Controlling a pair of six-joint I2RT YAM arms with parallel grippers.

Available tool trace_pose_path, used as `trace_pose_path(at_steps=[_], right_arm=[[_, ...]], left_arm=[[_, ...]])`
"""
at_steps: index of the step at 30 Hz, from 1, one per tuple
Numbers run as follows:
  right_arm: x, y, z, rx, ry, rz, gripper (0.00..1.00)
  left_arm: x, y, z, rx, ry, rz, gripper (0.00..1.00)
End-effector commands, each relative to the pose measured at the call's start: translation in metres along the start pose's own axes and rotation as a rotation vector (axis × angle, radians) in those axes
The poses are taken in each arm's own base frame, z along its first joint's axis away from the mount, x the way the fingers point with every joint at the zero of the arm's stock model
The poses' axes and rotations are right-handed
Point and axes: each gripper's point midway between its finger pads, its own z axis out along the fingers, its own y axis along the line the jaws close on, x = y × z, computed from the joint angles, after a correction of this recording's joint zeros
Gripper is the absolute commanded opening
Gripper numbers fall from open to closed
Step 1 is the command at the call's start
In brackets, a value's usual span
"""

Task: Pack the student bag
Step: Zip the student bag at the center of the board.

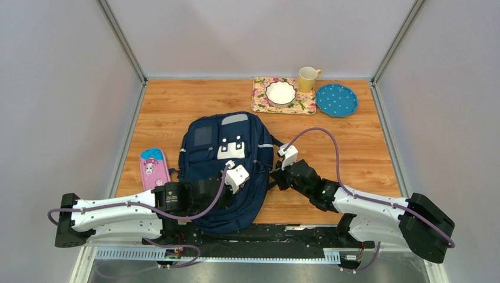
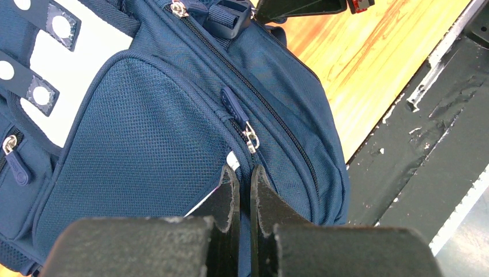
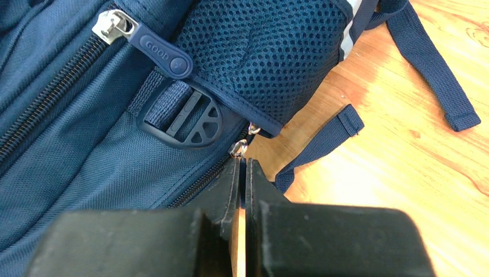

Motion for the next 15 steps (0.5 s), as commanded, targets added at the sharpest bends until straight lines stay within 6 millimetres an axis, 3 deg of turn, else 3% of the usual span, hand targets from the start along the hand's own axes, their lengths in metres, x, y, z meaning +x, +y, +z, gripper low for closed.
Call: trace_pose_path(at_steps=[1,4,5,6,9,10,15], right_arm=[[-0.036,0.009,0.001,-0.026,-0.089,0.041,0.00],[-0.032,0.015,-0.008,-0.065,-0.074,0.084,0.09],[-0.038,0.020,-0.016,-0.091,-0.093,0.113,0.18],[-0.030,0.017,-0.020,-0.087,-0.075,0.123,0.23],[-0.035,0.013,-0.039,-0.073,-0.098,0.182,0.39],[-0.034,0.011,-0.043,-0.069,-0.105,0.199,0.49],[-0.058,-0.006,-0.066,-0.006,-0.206,0.311,0.60]], left_arm=[[0.019,-0.001,-0.004,0.037,0.066,0.100,0.00],[0.017,0.000,-0.003,0.032,0.059,0.114,0.00],[0.016,0.001,-0.003,0.025,0.056,0.116,0.00],[0.016,0.002,-0.002,0.018,0.060,0.123,0.00],[0.013,0.004,-0.004,0.014,0.049,0.127,0.00],[0.013,0.004,-0.004,0.011,0.047,0.125,0.00],[0.012,0.003,-0.004,0.022,0.037,0.128,0.00]])
